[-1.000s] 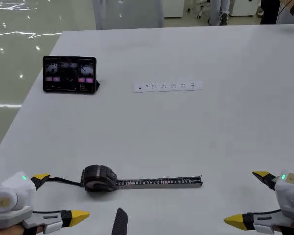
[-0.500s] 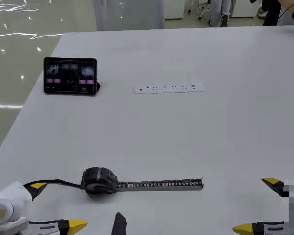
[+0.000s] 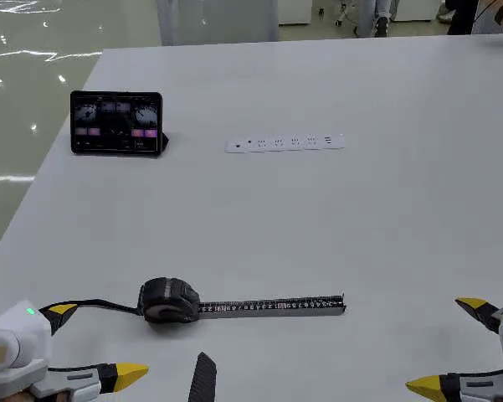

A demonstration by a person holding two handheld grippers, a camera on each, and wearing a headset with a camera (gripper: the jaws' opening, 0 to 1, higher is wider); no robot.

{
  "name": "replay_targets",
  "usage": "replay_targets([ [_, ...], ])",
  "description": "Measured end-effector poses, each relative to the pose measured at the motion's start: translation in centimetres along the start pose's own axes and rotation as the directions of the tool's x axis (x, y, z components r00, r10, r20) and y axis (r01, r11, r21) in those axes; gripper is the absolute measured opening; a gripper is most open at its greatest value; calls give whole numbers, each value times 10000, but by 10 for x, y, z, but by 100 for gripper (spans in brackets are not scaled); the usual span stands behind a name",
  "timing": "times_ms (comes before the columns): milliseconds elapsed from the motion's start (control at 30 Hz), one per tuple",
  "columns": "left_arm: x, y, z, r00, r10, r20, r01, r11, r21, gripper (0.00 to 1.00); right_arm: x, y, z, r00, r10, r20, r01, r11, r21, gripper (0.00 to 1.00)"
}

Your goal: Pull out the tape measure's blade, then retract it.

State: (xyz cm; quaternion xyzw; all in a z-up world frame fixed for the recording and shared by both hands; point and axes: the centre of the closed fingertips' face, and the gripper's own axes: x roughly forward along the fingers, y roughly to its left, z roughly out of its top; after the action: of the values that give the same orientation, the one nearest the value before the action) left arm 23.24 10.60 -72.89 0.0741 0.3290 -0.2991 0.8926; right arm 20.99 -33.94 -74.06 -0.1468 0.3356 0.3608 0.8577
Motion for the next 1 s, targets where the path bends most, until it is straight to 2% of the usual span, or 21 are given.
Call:
replay_targets([
  [367,2,0,7,10000,44,55,-44,9999,-98,99,1,-1,0,9999,68,-97,-70,9998,-195,99],
  [533,5,-2,14,9997,107,231,-103,9998,-174,99,0,-2,1,9997,161,-169,-170,9985,-525,99],
  [633,8,-1,16,9997,221,64,-221,9997,-51,97,0,2,3,9979,579,-282,-591,9973,-432,99],
  [700,10,1,19,9995,298,41,-298,9996,-14,96,2,5,2,9947,883,-528,-909,9947,-486,99],
  [800,12,0,23,9995,313,-38,-313,9995,43,96,3,7,7,9915,1133,-638,-1174,9910,-637,99],
  [867,13,-3,26,9997,230,-35,-230,9997,59,98,3,6,8,9894,1191,-831,-1249,9898,-689,99],
  [1000,15,-9,31,10000,89,-42,-89,10000,40,99,0,4,22,9886,1214,-889,-1291,9879,-862,99],
])
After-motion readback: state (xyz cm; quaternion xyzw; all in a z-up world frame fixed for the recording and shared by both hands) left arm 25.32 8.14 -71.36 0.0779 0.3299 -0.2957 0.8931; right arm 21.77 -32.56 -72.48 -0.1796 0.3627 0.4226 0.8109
